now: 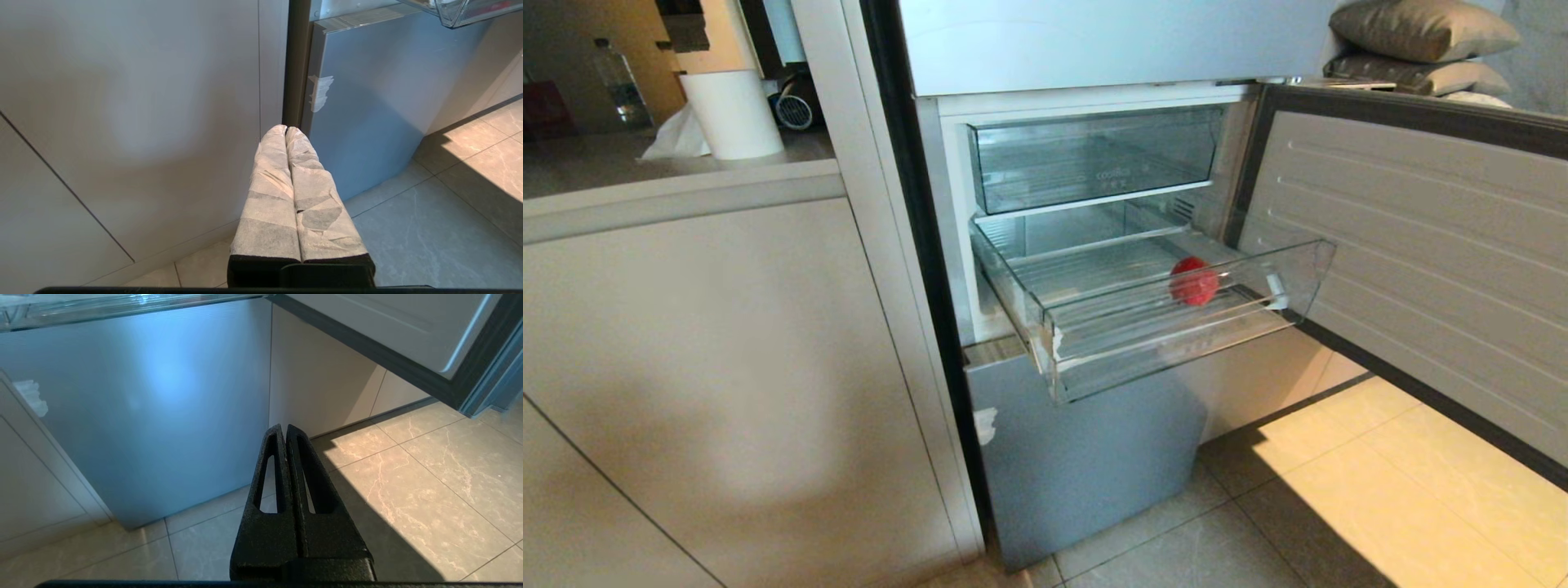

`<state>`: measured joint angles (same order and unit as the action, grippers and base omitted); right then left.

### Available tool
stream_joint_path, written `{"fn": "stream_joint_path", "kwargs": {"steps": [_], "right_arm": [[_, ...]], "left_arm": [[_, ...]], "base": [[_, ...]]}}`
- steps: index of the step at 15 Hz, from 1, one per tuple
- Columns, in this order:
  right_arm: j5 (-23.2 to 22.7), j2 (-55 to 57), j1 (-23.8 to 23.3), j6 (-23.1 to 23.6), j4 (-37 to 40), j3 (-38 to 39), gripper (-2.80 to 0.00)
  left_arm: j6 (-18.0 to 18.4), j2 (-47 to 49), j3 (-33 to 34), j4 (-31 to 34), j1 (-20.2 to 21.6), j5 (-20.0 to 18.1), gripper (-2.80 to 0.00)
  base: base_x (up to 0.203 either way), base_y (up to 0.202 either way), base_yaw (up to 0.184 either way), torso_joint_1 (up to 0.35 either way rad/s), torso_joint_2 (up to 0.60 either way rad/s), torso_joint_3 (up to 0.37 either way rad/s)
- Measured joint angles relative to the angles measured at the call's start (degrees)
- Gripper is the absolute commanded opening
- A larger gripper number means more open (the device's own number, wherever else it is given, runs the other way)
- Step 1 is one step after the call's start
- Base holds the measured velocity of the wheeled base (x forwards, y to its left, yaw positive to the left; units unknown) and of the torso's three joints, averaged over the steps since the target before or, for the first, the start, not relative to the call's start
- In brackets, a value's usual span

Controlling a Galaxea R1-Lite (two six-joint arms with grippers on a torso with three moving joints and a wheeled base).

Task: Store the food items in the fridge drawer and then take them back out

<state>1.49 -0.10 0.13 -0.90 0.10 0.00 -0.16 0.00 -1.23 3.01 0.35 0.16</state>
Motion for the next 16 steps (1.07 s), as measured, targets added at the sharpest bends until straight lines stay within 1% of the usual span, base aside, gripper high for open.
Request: {"fn": "stream_joint_path", "kwargs": {"steps": [1, 2, 7, 14, 16], "right_arm": [[0.0, 0.0, 0.02, -0.04, 0.0, 0.0, -2.8], [0.0, -0.01, 0.02, -0.04, 0.01, 0.0, -2.8], [0.07, 0.0, 0.02, -1.46, -0.05, 0.0, -2.8], [0.09, 0.05, 0.02, -1.51, -0.1, 0.0, -2.8], [0.09, 0.02, 0.02, -1.51, -0.1, 0.0, -2.8]], "left_arm": [[-0.02, 0.0, 0.0, -0.01, -0.02, 0.0, -2.8], [-0.06, 0.0, 0.04, -0.16, -0.02, 0.05, -2.8], [-0.09, 0.0, 0.2, -0.7, -0.05, 0.06, -2.8], [-0.09, 0.0, 0.2, -0.73, -0.02, 0.05, -2.8], [-0.09, 0.0, 0.18, -0.73, -0.02, 0.02, -2.8]], "base": [[0.0, 0.0, 0.0, 0.0, 0.0, 0.0], [0.133, 0.0, 0.0, -0.009, 0.0, 0.005], [0.196, 0.0, 0.001, 0.005, 0.0, 0.002], [0.192, 0.0, -0.002, 0.001, 0.0, 0.004], [0.049, 0.0, 0.0, 0.008, 0.0, 0.0]]}}
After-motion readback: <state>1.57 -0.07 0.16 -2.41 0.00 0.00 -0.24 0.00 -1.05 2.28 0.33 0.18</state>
